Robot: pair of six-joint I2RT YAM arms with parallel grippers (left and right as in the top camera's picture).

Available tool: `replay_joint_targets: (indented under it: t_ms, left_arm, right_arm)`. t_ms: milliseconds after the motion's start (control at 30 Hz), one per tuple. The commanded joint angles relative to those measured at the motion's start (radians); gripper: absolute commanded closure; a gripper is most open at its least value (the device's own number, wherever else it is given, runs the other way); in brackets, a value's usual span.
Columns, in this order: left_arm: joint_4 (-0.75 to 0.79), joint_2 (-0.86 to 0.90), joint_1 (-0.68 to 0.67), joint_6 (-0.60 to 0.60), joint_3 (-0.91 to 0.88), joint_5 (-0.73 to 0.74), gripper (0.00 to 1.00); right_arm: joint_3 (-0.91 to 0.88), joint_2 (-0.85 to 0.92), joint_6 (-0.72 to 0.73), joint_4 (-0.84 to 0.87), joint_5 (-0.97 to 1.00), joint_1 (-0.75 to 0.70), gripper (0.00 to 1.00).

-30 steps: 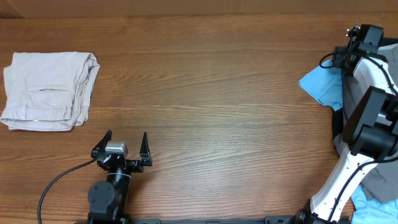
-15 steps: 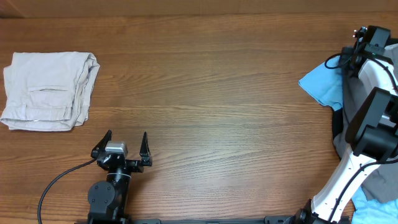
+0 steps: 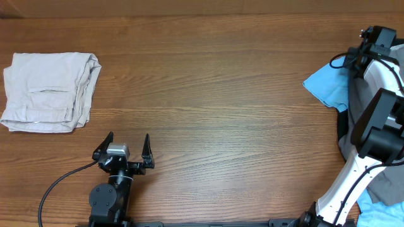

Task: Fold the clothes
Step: 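Close the right gripper on the grey trousers' waistband edge, then drag the grey trousers left onto the open table center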

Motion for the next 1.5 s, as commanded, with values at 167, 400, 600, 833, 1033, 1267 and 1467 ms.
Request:
replay_joint_targets:
  t_ms: [167,400,600,833,1033,1267,1467]
  left_arm:
    - [0.003,-0.010,-0.006,-0.010,-0.004,-0.009,0.00]
    - [0.003,-0.010,-0.006,-0.010,-0.004,-0.009,0.00]
    - [0.003,-0.010,-0.006,-0.010,-0.004,-0.009,0.00]
    - [0.003,-0.010,-0.006,-0.010,-0.004,-0.009,0.00]
    - [0.003,-0.010,-0.006,-0.010,-0.004,-0.009,0.00]
    - [0.003,-0.010,-0.006,-0.010,-0.004,-0.009,0.00]
    - [0.003,-0.010,-0.006,-0.010,-0.004,-0.009,0.00]
  right_arm:
    - [0.028,-0.134,0.083,-0.022,-0.015,0.001,0.96]
    - [0.028,-0.276,0.084,-0.065,-0.016,0.023,0.96]
    - [0.028,-0.355,0.088,-0.151,-0.143,0.120,0.96]
    - [0.026,-0.356,0.309,-0.278,-0.253,0.337,0.96]
    - [0.024,-0.320,0.559,-0.302,-0.337,0.587,0.96]
    - [0.023,-0.205,0.584,-0.278,-0.325,0.876,0.94]
    - [0.021,-0.092,0.588,-0.193,-0.326,1.059,0.89]
